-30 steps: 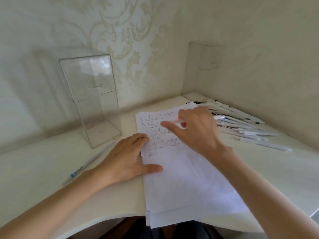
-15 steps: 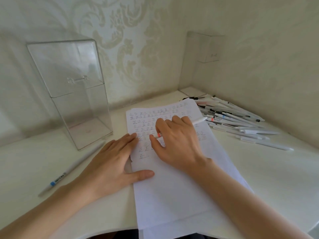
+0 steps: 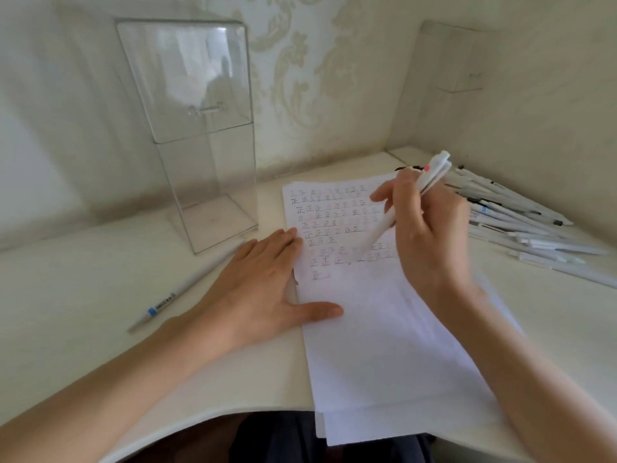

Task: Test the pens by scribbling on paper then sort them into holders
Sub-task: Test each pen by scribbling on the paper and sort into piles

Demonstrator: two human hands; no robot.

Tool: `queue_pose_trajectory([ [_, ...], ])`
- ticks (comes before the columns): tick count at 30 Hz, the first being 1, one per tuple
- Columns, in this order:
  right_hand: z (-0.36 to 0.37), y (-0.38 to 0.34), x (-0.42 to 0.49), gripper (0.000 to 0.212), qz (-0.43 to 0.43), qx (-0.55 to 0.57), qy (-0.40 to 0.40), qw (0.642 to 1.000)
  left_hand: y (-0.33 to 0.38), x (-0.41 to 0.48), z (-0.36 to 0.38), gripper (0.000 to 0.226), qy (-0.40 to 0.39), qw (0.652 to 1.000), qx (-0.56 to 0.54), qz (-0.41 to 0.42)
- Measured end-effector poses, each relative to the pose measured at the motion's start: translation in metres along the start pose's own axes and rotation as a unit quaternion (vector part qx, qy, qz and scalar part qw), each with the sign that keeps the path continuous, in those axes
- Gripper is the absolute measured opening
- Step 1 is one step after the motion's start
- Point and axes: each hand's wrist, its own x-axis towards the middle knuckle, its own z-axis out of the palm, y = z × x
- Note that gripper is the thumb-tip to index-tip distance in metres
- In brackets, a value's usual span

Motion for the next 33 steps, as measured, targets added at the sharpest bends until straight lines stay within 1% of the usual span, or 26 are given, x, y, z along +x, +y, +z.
queue_pose_trajectory([
  [2, 0.002, -0.001, -0.004, 0.059, 0.054, 0.028, -0.007, 0.998, -0.001, 0.001, 0.001, 0.125, 0.004, 1.0, 0.007, 0.006],
  [3, 0.004, -0.003, -0.006, 0.06, 0.068, 0.049, -0.007, 0.996, -0.001, 0.002, 0.001, 0.125, 0.004, 1.0, 0.008, 0.007],
  [6, 0.01, -0.003, -0.011, 0.05, 0.109, 0.089, -0.016, 0.99, 0.0, 0.001, 0.001, 0.126, 0.005, 1.0, 0.001, 0.002],
  [9, 0.014, 0.003, -0.014, 0.043, 0.172, 0.151, -0.054, 0.972, -0.001, 0.002, 0.002, 0.125, 0.01, 1.0, 0.006, 0.003],
  [12, 0.015, 0.004, -0.013, 0.05, 0.203, 0.165, -0.098, 0.96, -0.001, 0.003, 0.004, 0.124, 0.009, 1.0, 0.006, 0.001],
  [13, 0.016, 0.005, -0.013, 0.045, 0.204, 0.152, -0.117, 0.96, -0.002, 0.003, 0.004, 0.123, 0.008, 1.0, 0.006, 0.0],
  [15, 0.018, 0.009, -0.013, 0.022, 0.186, 0.106, -0.151, 0.965, -0.002, 0.002, 0.004, 0.122, 0.008, 1.0, 0.005, 0.002],
  [16, 0.018, 0.011, -0.013, 0.016, 0.182, 0.079, -0.158, 0.967, -0.002, 0.002, 0.005, 0.122, 0.009, 1.0, 0.004, 0.002],
  [17, 0.018, 0.013, -0.014, 0.018, 0.183, 0.054, -0.156, 0.969, -0.003, 0.002, 0.005, 0.121, 0.009, 1.0, 0.002, 0.003],
  [19, 0.018, 0.015, -0.015, 0.029, 0.186, 0.019, -0.139, 0.972, -0.003, 0.002, 0.005, 0.121, 0.009, 1.0, -0.002, 0.002],
  [20, 0.018, 0.014, -0.015, 0.03, 0.186, 0.008, -0.134, 0.973, -0.003, 0.002, 0.005, 0.121, 0.009, 1.0, -0.003, 0.002],
  [24, 0.02, 0.015, -0.017, 0.022, 0.187, -0.013, -0.138, 0.973, -0.003, 0.002, 0.005, 0.121, 0.009, 1.0, -0.007, 0.001],
  [33, 0.019, 0.019, -0.017, 0.02, 0.172, 0.001, -0.134, 0.976, -0.003, 0.002, 0.006, 0.121, 0.012, 1.0, -0.003, -0.001],
])
